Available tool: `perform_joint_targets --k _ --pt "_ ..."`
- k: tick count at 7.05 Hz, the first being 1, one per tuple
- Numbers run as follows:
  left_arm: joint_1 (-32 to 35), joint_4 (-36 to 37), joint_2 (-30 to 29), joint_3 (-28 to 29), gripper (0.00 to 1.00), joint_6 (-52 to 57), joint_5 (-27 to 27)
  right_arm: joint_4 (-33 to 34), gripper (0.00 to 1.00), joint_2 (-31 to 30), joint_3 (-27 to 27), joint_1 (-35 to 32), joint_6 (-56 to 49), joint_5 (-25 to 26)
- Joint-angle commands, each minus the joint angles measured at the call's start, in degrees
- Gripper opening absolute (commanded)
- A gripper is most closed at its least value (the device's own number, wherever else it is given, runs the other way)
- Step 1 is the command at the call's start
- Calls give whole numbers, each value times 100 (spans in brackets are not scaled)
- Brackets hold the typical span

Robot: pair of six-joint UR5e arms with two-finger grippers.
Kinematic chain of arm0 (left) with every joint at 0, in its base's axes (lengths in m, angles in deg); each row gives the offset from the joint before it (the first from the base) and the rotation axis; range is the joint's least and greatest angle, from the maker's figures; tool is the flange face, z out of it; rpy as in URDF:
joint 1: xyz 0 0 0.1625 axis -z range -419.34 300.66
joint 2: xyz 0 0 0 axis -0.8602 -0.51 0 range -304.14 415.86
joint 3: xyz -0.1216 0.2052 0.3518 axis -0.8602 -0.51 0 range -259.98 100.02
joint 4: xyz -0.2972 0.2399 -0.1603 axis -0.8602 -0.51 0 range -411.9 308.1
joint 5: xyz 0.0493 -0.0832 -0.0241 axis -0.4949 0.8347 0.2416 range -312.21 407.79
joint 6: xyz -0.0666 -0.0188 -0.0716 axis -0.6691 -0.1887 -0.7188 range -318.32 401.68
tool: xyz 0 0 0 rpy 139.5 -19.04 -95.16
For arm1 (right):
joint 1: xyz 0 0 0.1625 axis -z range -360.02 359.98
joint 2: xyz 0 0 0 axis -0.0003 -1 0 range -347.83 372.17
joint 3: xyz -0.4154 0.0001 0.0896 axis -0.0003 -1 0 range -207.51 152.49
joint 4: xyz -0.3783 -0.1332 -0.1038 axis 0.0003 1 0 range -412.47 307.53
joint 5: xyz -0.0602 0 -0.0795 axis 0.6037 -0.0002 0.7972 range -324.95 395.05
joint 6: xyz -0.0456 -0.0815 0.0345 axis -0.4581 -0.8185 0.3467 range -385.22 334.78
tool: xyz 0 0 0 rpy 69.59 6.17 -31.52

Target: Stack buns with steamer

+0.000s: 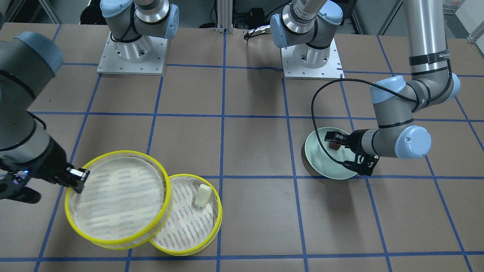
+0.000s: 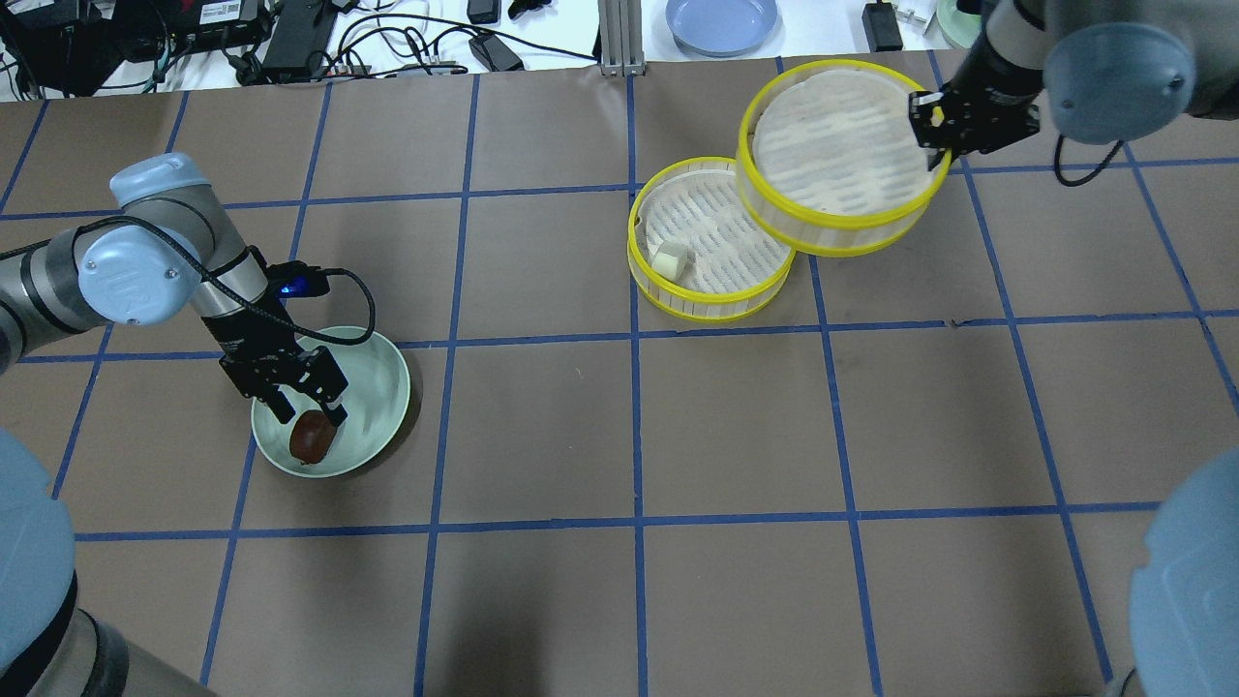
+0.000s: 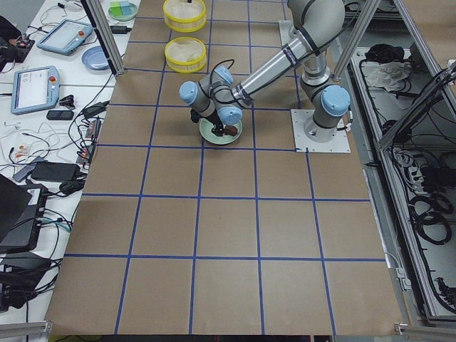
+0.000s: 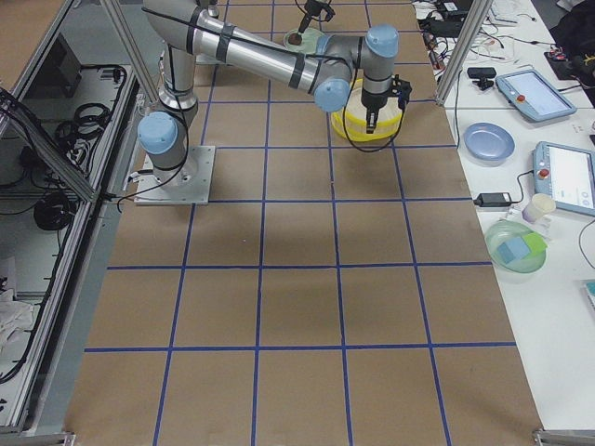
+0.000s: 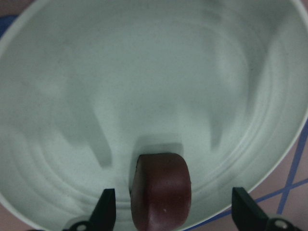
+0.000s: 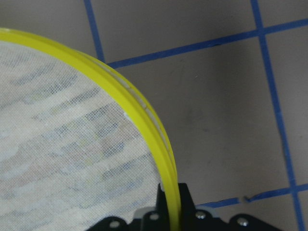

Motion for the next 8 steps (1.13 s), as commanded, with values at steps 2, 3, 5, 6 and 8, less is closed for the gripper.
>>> perform_joint_targets --k 2,3,5,6,8 --pt "-9 131 -80 69 0 -9 -1 68 0 424 100 -784 1398 129" --pt "-9 184 -71 96 0 -9 34 94 0 496 100 -811 1703 163" --pt "-9 290 165 314 0 -183 70 103 0 505 100 -837 1838 111" --pt "-35 177 280 733 0 -577 44 251 0 505 100 -837 1847 111" --pt "26 122 438 1175 0 -1760 79 455 0 601 100 -837 1865 102"
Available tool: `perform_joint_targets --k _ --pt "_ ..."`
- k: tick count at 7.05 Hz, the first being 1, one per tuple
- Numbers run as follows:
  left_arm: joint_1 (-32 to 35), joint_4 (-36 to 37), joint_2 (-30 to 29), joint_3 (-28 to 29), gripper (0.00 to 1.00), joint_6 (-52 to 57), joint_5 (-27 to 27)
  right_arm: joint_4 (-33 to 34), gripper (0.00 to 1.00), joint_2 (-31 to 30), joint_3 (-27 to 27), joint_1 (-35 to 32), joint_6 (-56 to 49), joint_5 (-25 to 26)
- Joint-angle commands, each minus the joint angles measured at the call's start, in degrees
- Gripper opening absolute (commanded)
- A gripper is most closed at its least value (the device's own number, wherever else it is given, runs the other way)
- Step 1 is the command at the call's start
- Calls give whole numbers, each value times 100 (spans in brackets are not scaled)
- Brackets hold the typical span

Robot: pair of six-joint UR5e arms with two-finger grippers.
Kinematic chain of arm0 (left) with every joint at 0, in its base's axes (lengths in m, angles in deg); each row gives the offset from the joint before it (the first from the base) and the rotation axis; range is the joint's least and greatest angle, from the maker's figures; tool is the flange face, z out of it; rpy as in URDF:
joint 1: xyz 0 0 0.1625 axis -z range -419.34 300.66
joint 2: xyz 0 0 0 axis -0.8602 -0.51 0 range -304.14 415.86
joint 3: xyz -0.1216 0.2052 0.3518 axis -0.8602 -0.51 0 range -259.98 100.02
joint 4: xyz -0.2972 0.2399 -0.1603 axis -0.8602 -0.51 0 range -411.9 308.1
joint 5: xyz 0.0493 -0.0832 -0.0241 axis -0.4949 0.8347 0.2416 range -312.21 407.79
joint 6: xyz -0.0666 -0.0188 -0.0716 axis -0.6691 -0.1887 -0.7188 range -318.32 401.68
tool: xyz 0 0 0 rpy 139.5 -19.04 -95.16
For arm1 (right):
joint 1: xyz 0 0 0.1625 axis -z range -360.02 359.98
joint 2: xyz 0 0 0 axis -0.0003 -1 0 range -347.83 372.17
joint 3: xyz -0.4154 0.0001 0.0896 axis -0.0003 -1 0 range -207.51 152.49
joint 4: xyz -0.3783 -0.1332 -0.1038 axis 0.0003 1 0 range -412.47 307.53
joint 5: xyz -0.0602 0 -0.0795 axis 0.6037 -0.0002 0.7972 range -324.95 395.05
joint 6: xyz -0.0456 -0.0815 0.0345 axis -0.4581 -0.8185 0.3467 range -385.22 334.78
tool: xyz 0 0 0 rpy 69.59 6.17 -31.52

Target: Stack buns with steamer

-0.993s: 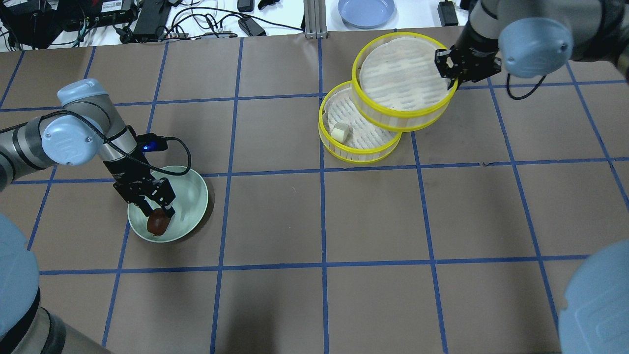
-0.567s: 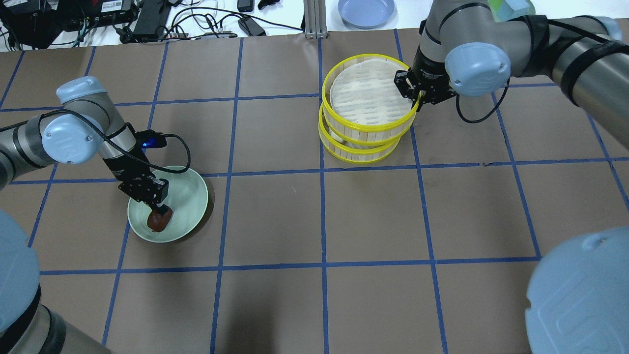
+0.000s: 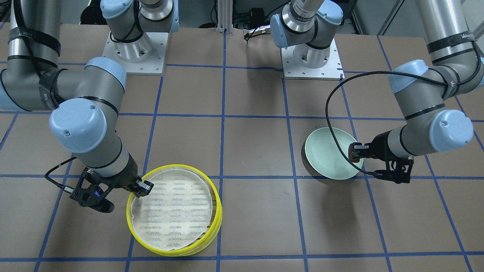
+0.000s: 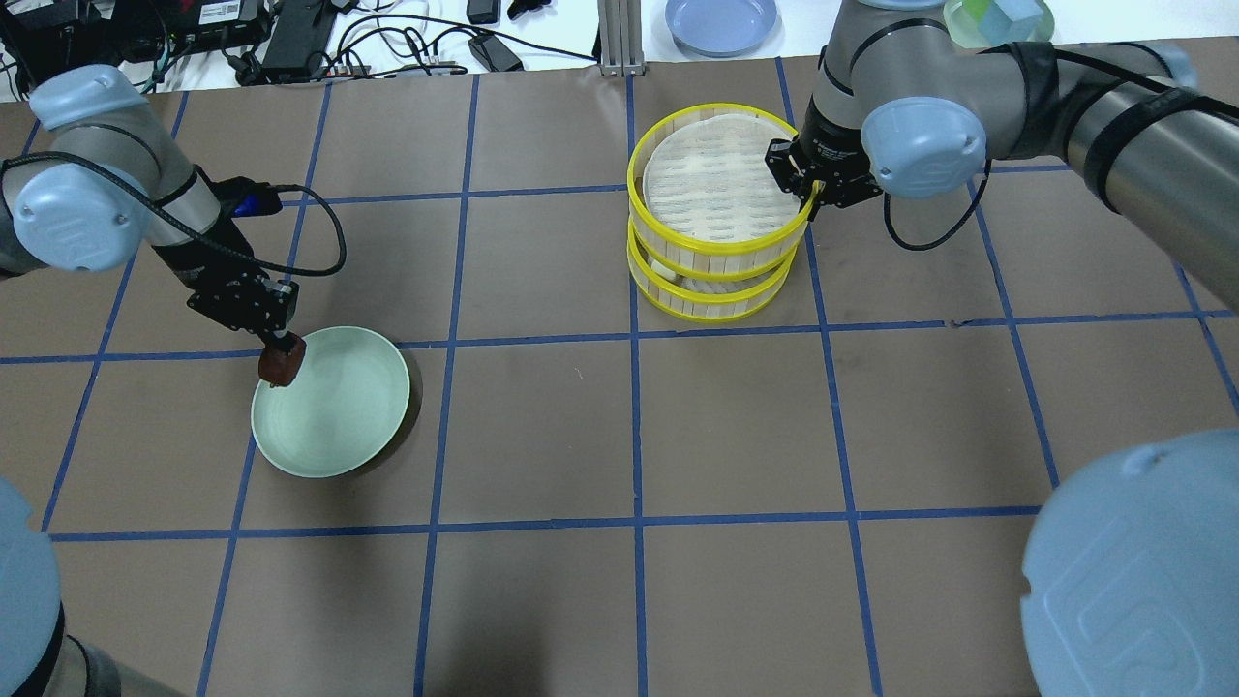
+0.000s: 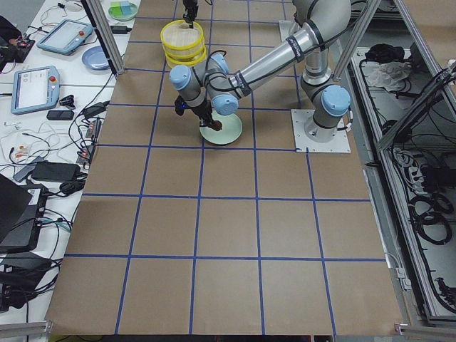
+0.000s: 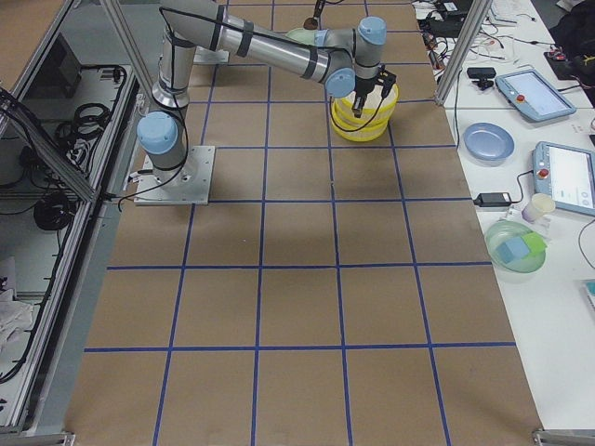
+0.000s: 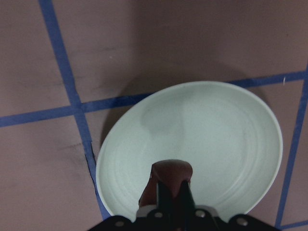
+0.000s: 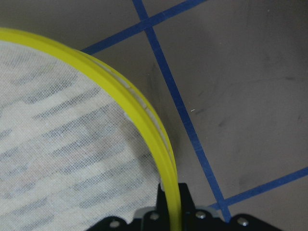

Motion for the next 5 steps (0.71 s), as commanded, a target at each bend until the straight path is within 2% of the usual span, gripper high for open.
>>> perform_joint_targets --k 1,2,4,5 --pt "62 23 118 404 0 -964 38 82 0 74 0 -1 12 -5" --pt "54 102 92 458 0 -1097 317 64 0 92 9 -1 12 -5" --pt "185 191 458 537 0 -1634 381 64 0 109 114 -1 12 -13" --pt "394 130 643 781 0 -1696 329 73 0 109 141 -1 12 -13"
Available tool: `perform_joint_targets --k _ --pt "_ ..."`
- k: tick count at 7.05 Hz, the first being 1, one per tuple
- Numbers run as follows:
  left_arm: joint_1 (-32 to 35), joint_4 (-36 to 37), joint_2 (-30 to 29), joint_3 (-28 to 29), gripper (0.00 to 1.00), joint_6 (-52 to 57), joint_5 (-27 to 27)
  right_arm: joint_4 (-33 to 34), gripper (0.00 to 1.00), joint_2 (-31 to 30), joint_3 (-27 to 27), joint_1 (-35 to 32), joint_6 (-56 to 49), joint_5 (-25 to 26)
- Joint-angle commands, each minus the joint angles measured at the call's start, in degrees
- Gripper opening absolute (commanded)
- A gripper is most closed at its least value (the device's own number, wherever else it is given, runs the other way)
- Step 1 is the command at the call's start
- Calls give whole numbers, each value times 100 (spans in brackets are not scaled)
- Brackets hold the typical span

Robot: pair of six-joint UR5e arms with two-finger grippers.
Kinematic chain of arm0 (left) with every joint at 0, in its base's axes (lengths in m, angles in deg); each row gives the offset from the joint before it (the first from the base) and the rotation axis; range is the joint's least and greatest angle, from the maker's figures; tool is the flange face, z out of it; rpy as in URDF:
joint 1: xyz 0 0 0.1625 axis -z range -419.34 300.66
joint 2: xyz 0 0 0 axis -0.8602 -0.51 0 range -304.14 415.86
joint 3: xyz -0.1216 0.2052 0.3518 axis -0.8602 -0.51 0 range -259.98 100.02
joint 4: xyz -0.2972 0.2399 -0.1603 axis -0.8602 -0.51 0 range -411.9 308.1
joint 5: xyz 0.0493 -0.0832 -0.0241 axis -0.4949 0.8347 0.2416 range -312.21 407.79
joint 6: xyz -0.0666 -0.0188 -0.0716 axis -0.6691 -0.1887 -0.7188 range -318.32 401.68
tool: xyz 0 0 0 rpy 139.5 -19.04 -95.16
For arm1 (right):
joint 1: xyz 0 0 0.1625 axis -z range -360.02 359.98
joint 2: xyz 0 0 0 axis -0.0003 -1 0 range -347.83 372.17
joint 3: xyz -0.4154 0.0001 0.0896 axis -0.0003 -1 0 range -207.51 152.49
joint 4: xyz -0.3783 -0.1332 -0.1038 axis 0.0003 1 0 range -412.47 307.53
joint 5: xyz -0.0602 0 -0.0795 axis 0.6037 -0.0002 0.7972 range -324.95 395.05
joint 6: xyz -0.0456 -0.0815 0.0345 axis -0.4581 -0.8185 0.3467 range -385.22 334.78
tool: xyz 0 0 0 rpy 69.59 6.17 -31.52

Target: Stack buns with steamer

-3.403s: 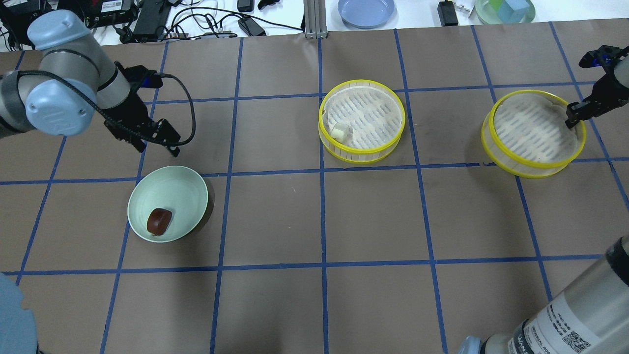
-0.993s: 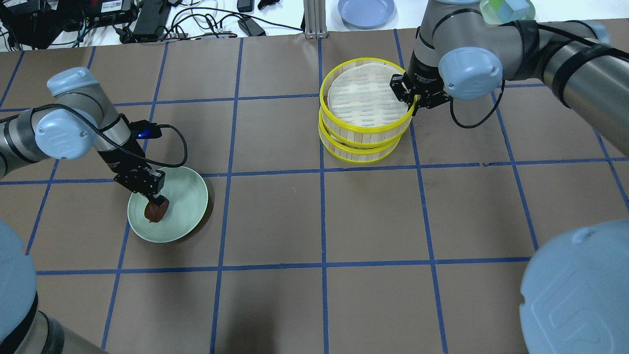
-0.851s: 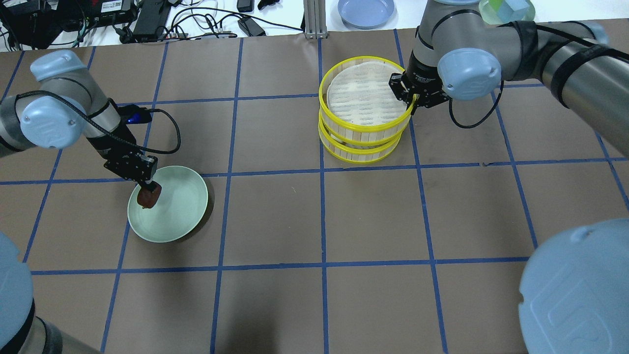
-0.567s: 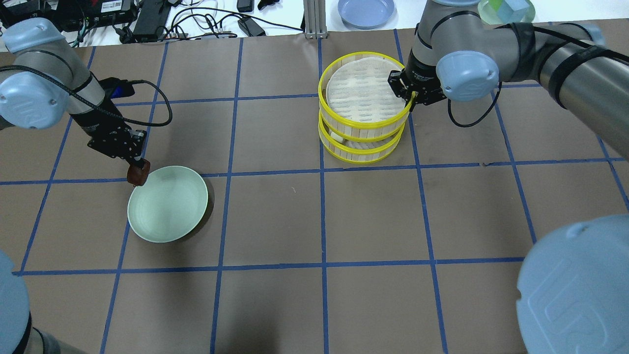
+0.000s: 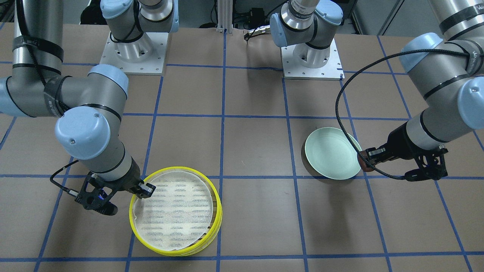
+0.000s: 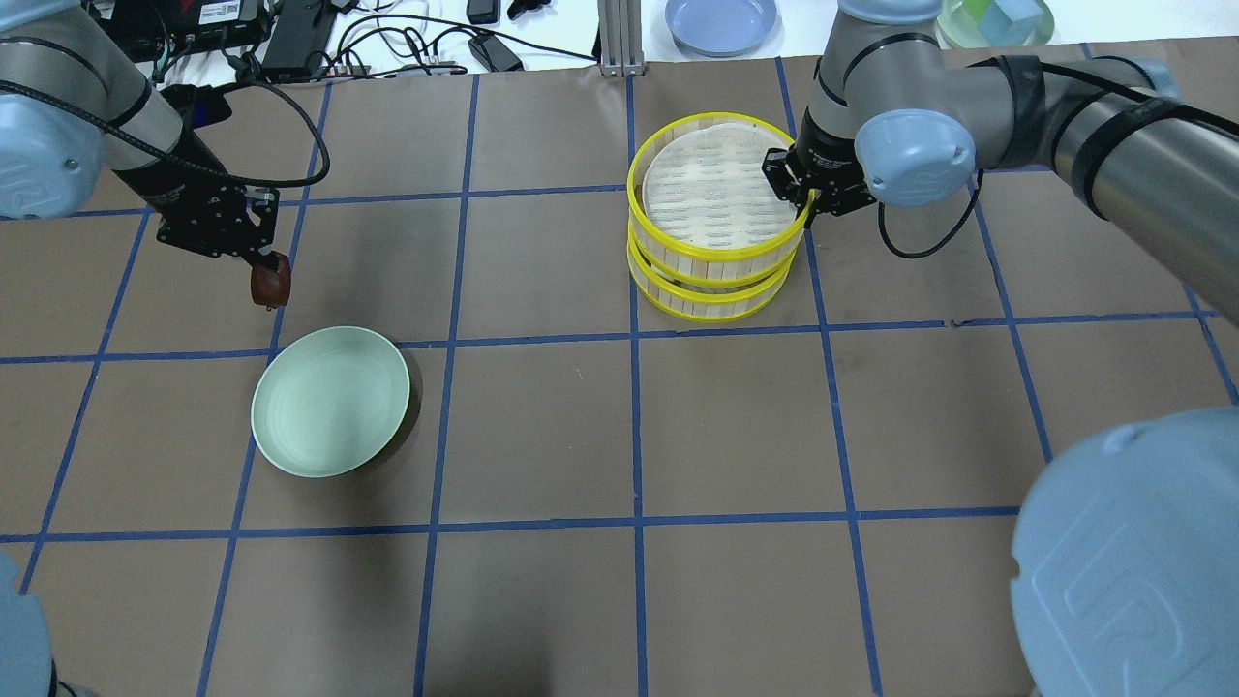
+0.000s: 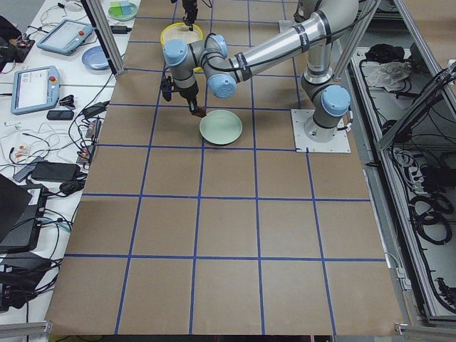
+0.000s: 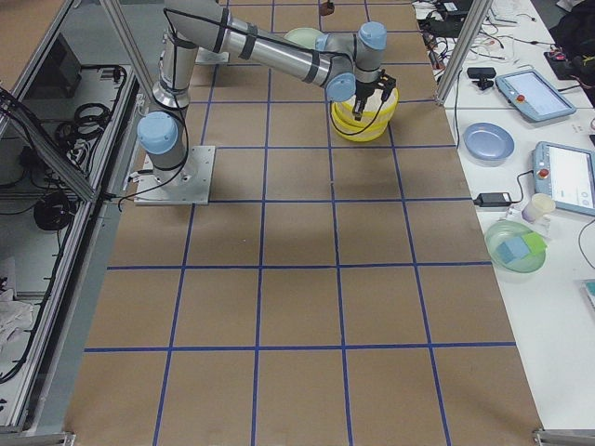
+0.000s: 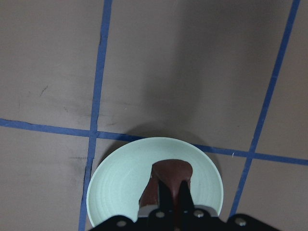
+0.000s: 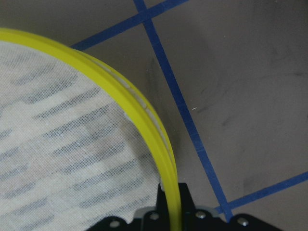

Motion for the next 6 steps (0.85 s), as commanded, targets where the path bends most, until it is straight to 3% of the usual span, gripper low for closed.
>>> perform_joint_targets --k 1,2,3,4,6 --pt "436 -53 412 306 0 -273 -110 17 0 7 60 0 0 6" --pt "551 -53 544 316 0 -631 -380 0 0 7 60 0 0 6" --pt "605 -44 519 307 0 -678 -261 -1 1 7 69 0 0 -3" --pt "605 -18 484 272 0 -809 271 17 5 7 77 0 0 -3" --pt "797 34 502 210 0 -1038 408 122 8 7 78 -148 9 -12"
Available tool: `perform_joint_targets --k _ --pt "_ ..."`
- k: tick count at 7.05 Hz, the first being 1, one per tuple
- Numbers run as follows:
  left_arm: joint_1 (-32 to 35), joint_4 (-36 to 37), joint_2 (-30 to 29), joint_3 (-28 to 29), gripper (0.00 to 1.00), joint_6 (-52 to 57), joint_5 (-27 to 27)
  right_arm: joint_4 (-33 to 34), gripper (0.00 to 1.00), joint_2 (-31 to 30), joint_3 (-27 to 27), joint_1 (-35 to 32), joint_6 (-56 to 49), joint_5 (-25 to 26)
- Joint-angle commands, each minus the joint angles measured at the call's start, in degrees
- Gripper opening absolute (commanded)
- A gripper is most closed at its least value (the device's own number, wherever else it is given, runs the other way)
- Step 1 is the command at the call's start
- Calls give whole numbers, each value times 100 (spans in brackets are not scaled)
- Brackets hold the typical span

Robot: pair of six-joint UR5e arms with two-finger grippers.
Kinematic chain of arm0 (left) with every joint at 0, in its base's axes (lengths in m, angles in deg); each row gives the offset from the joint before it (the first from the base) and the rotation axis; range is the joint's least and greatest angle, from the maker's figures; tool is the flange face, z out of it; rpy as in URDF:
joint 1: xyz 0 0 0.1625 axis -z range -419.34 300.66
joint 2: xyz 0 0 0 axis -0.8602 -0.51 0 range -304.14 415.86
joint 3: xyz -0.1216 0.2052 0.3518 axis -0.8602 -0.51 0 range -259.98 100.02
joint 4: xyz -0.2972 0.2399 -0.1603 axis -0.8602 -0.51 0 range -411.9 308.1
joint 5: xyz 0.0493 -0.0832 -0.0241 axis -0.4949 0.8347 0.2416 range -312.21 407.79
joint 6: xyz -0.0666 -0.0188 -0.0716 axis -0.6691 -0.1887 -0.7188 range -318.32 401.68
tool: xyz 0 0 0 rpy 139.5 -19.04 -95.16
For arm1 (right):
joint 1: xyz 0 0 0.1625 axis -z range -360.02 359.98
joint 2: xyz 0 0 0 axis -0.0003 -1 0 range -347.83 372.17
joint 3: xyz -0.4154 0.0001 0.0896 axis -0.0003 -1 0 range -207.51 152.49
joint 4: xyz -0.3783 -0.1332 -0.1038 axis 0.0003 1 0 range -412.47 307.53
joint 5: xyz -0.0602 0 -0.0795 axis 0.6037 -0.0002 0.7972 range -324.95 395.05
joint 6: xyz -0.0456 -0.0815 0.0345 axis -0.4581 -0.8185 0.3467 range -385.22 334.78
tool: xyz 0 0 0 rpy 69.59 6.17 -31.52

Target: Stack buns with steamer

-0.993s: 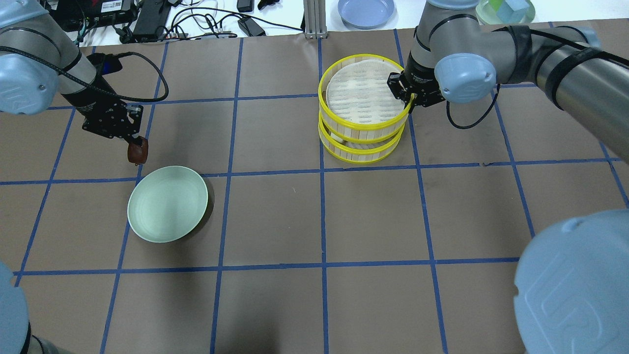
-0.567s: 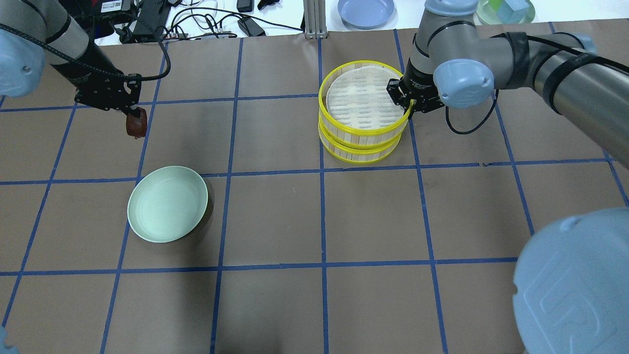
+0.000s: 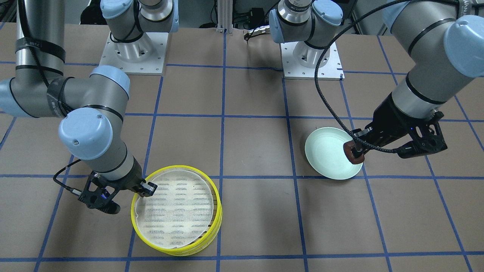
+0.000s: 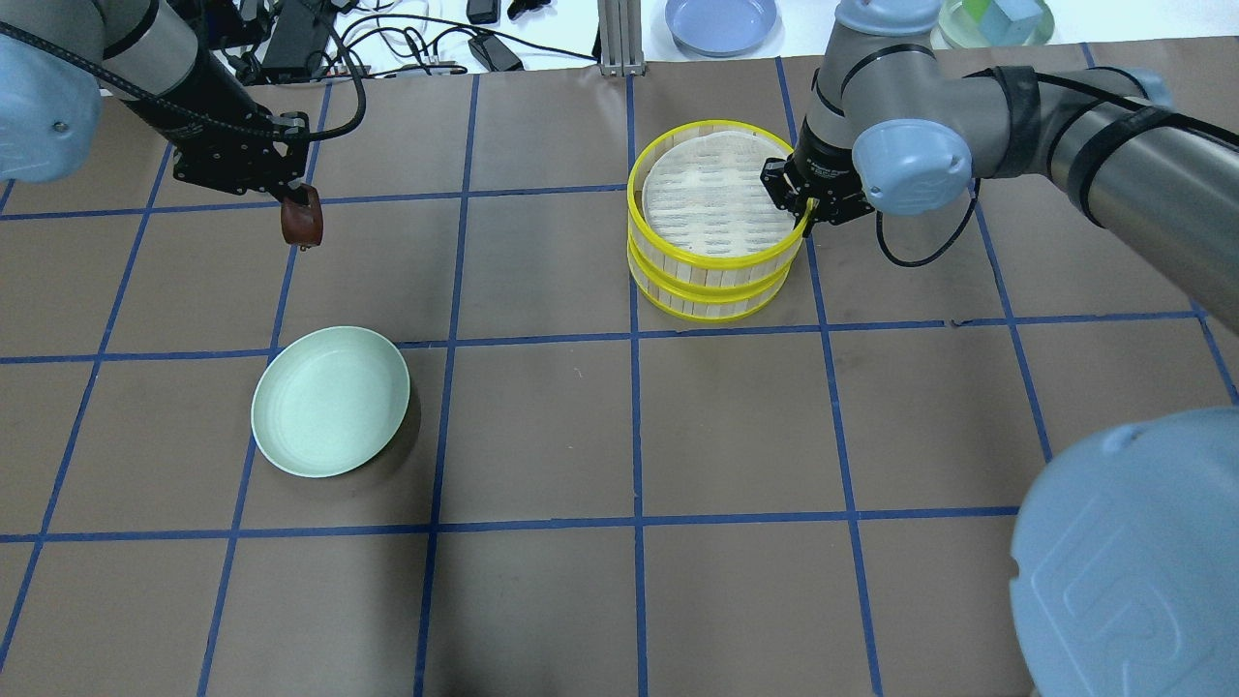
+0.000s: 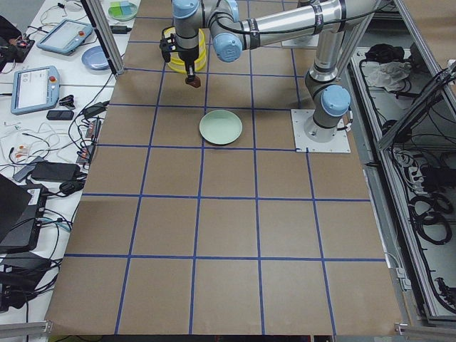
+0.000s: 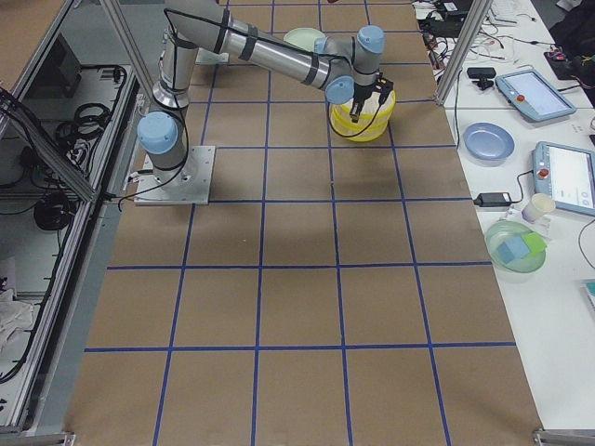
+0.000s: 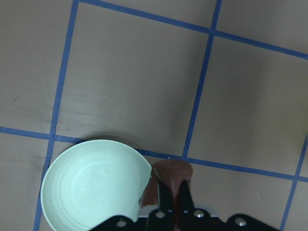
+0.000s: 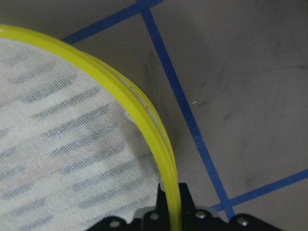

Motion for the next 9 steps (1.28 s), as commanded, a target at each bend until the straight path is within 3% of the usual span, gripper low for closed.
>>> perform_joint_targets --k 1,2,7,8,9 --pt "272 72 -64 -22 0 -275 104 65 11 12 2 -130 94 0" --pt "396 116 -99 -22 0 -607 122 91 21 20 2 -130 77 18" --pt "845 336 -143 -31 0 -1744 140 109 25 20 2 -113 -37 97" --pt "845 336 -143 -31 0 -1744 140 152 35 20 -7 -87 -116 106" --pt "854 345 -143 -31 0 -1753 140 223 50 20 2 -78 -195 376"
